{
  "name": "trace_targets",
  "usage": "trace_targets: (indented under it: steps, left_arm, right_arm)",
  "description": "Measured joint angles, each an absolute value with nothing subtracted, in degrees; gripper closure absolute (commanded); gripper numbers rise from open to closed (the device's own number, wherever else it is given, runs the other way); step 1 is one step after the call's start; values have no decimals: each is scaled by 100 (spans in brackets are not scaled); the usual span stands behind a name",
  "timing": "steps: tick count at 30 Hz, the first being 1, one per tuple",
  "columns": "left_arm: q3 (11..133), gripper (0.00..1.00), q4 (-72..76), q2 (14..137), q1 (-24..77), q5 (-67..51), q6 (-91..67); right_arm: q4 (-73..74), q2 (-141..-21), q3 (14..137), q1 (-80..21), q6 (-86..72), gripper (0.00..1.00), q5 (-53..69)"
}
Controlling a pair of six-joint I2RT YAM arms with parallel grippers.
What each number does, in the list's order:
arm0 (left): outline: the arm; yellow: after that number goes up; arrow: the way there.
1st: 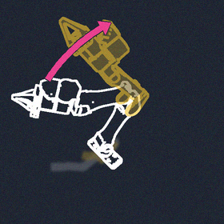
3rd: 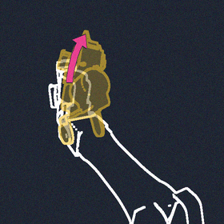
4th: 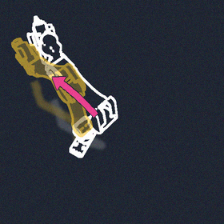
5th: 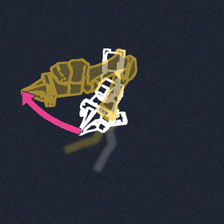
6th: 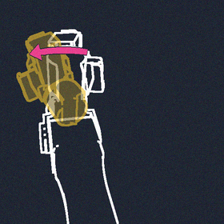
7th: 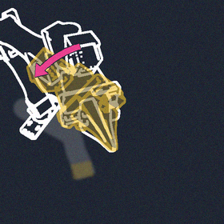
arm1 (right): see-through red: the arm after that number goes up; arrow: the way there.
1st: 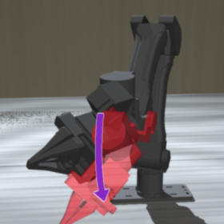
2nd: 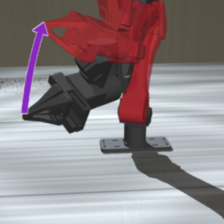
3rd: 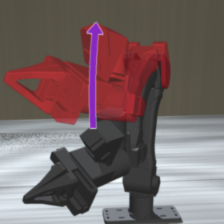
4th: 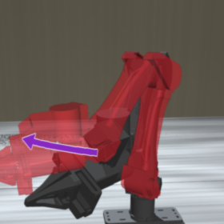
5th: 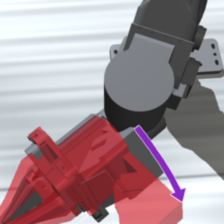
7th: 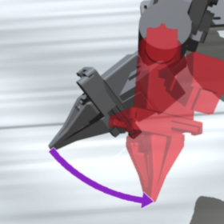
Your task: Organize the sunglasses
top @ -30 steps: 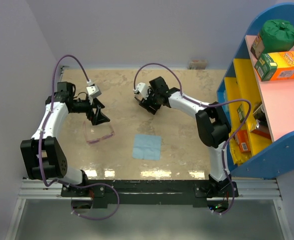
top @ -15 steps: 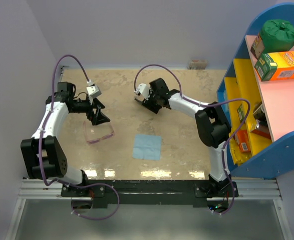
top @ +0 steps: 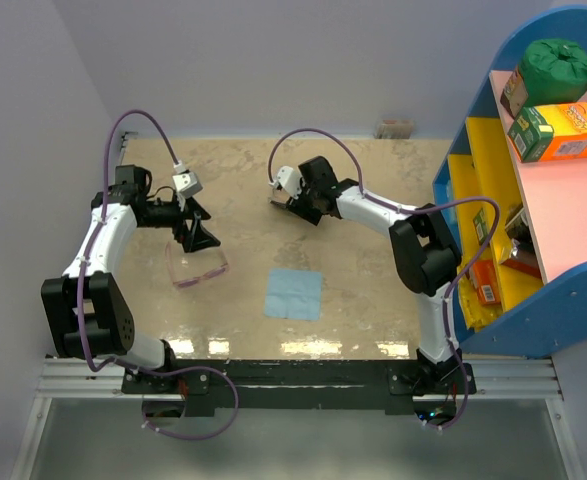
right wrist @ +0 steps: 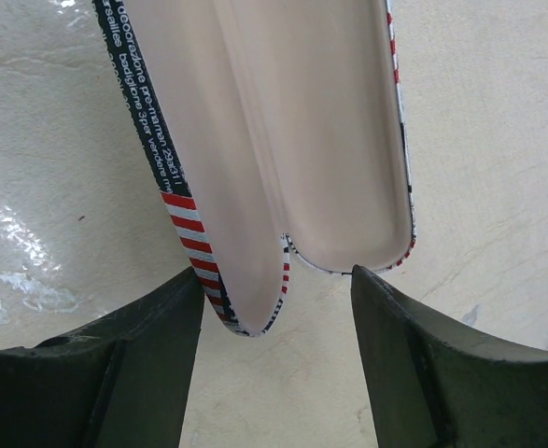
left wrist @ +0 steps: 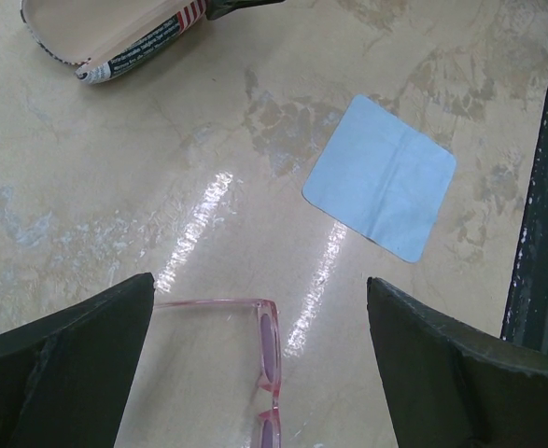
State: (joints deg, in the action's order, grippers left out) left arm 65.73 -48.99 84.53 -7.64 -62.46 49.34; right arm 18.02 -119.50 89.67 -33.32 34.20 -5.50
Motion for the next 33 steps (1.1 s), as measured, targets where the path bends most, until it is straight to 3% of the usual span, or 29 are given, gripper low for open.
trace_targets:
  steps: [18, 27, 33]
  left_arm:
    - [6573, 0, -5186, 8475, -762, -6346, 5225]
    - [6615, 3, -5196, 8925, -185, -6180, 5336]
    - [6624, 10, -5035, 9404, 582, -5961, 5253]
  right_arm:
    - [1892, -11695, 8825, -3332, 3378, 30, -596]
    - [2388, -9557, 7964, -3332, 2716, 30, 814]
    - [2665, -9229, 6989, -3330, 2532, 34, 2064]
